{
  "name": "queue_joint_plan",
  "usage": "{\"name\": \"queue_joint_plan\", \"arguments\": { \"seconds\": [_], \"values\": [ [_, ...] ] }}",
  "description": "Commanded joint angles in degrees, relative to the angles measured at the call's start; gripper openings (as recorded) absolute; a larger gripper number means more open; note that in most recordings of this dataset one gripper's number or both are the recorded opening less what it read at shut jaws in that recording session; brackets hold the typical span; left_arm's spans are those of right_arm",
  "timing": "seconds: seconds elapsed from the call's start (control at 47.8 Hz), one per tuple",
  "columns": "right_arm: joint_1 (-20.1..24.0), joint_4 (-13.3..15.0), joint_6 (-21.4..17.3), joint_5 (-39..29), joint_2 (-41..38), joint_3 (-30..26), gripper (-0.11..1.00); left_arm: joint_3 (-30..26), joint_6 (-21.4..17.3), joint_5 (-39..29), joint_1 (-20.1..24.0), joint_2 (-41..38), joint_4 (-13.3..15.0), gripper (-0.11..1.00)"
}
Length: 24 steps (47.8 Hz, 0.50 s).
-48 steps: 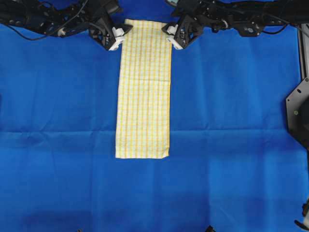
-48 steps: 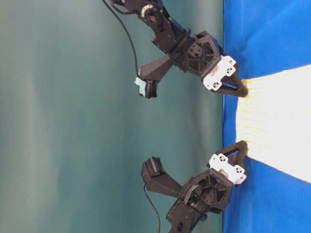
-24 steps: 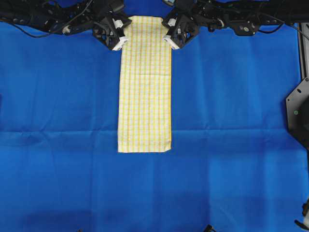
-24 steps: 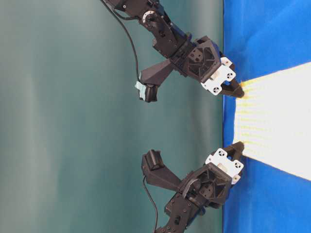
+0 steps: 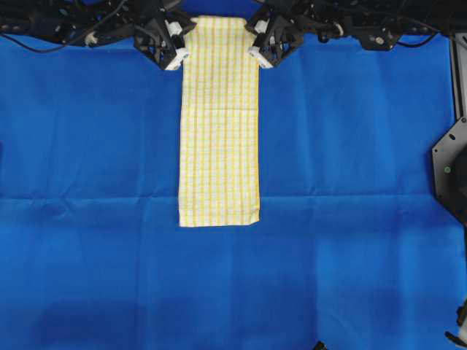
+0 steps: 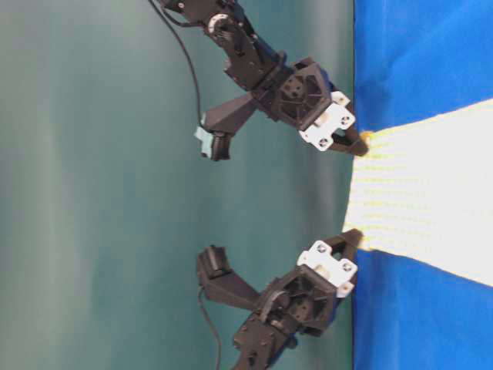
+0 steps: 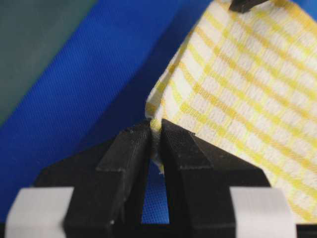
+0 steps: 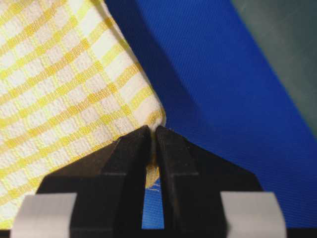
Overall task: Fold the yellow towel.
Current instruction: 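Move both grippers to the strip's top end and pinch its corners, then pull the top end down over the strip toward the bottom end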
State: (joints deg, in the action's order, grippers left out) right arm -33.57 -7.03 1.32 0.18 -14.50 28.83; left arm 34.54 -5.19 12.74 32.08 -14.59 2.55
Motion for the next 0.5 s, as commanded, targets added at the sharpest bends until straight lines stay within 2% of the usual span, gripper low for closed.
{"name": "queue_joint_plan", "arguments": {
  "seconds": [0.0, 0.272, 0.482],
  "values": [
    [-0.18, 0.09, 0.09, 0.18, 2.72, -0.7, 0.05, -0.35, -0.18, 0.0, 0.0, 2.46, 0.09, 0.06],
    [0.18, 0.09, -0.44, 0.0, 4.13, 0.0, 0.05, -0.09, 0.09, -1.41, -0.7, 3.08, 0.18, 0.06],
    [3.25, -0.18, -0.88, -0.79, 7.21, 2.81, 0.05, 2.46, 0.26, -2.11, -3.52, 6.24, 0.18, 0.06]
  ]
}}
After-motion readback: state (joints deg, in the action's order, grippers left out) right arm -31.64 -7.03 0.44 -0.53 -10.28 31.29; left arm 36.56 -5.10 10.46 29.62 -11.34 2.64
